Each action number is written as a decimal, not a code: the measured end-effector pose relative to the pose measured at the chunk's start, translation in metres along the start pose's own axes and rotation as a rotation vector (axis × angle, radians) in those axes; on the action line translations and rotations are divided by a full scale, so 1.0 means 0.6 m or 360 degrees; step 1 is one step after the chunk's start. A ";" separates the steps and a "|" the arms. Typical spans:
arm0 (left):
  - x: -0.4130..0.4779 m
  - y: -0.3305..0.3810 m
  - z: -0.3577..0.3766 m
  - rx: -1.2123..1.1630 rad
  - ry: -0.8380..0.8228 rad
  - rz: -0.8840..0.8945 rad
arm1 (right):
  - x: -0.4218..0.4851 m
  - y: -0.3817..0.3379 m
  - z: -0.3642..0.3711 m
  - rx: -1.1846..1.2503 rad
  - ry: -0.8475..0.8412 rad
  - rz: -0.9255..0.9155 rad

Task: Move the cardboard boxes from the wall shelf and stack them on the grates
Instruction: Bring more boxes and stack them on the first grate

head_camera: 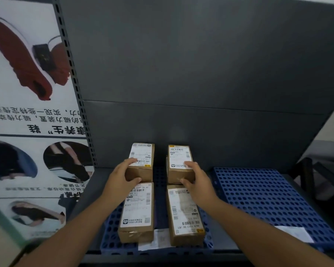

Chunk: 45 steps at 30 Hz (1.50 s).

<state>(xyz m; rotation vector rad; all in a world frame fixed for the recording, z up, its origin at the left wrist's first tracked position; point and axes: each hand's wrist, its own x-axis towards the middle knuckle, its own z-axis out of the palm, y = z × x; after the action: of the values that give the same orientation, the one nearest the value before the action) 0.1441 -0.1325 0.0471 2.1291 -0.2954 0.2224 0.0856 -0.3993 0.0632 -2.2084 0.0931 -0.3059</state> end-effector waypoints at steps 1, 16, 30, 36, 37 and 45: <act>0.002 -0.003 0.001 -0.0003 -0.0006 -0.0005 | 0.003 0.001 0.003 -0.0006 0.0002 0.0010; -0.010 -0.014 0.000 -0.0124 -0.0027 -0.0038 | 0.002 0.010 -0.008 0.0041 -0.0012 0.0004; -0.166 0.022 -0.022 0.0039 0.0108 -0.0156 | -0.149 0.005 -0.050 -0.0005 -0.0247 -0.0116; -0.224 0.030 -0.004 -0.0020 -0.0042 -0.0136 | -0.209 0.020 -0.036 -0.0053 -0.0413 -0.0070; -0.230 0.028 -0.001 -0.0029 -0.0054 -0.0136 | -0.215 0.024 -0.033 -0.0066 -0.0442 -0.0058; -0.252 0.005 0.018 0.0058 -0.0021 -0.0177 | -0.221 0.053 -0.012 -0.0156 -0.0288 -0.0088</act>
<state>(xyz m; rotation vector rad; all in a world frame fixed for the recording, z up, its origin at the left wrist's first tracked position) -0.0006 -0.1243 0.0024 2.1763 -0.1814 0.1501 -0.0429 -0.4013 0.0179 -2.3281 -0.0530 -0.1329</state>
